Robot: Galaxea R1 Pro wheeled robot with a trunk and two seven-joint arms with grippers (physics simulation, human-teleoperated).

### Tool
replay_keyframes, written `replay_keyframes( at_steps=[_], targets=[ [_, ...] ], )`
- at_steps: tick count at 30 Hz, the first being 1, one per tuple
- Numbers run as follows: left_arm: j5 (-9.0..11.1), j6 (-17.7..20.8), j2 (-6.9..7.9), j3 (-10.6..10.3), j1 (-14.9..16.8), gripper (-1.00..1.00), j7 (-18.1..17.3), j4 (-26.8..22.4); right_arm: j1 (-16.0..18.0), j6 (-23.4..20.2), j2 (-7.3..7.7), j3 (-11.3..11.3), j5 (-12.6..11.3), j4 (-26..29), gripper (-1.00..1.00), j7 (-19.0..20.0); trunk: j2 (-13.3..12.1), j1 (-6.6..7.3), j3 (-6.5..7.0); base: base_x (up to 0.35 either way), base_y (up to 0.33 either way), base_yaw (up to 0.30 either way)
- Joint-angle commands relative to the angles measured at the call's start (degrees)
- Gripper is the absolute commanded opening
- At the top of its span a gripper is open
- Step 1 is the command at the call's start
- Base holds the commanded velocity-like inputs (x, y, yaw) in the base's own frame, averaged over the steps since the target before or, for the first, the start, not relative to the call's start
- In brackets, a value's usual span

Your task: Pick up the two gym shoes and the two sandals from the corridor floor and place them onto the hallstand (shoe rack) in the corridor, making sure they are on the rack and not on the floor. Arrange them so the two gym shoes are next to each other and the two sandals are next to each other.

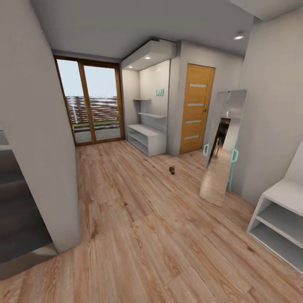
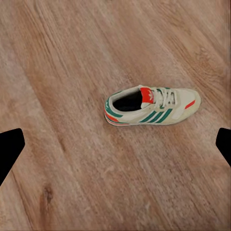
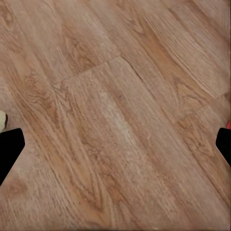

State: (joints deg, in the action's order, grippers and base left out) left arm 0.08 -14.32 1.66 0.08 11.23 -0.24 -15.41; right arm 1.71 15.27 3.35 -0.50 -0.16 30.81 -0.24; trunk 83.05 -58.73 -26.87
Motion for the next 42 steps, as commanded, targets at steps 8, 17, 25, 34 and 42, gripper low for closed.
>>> replay_keyframes(
  at_steps=[8, 17, 25, 34, 42],
  targets=[
    [0.0, -0.2, 0.01, 0.0, 0.0, 1.0, 0.0, 0.0, 0.0, 0.1, -0.01, 0.0, 0.0, -0.1, 1.0, 0.0, 0.0, 0.0, -0.06, 0.0, 0.0, -0.261],
    [0.0, -0.2, 0.01, 0.0, 0.0, 1.0, 0.0, -0.1, 0.0, 0.1, -0.01, 0.0, 0.0, -0.1, 1.0, 0.0, 0.0, 0.0, -0.06, 0.0, 0.0, -0.194],
    [0.0, -0.2, 0.01, 0.0, 0.0, 1.0, 0.0, -0.1, 0.0, 0.2, -0.06, 0.0, 0.0, 0.0, 1.0, 0.0, 0.0, 0.0, -0.06, 0.0, 0.0, -0.015],
    [0.0, -0.2, 0.01, 0.0, 0.0, 1.0, 0.1, -0.1, 0.1, 0.1, -0.1, 0.0, 0.0, 0.0, 1.0, 0.0, 0.0, 0.0, -0.06, 0.0, 0.102, 0.0],
    [0.0, -0.2, 0.01, 0.0, 0.0, 1.0, 0.1, -0.1, 0.0, 0.1, -0.1, 0.0, 0.0, -0.1, 1.0, 0.0, 0.0, 0.0, -0.06, 0.0, 0.269, -0.012]
  ],
)
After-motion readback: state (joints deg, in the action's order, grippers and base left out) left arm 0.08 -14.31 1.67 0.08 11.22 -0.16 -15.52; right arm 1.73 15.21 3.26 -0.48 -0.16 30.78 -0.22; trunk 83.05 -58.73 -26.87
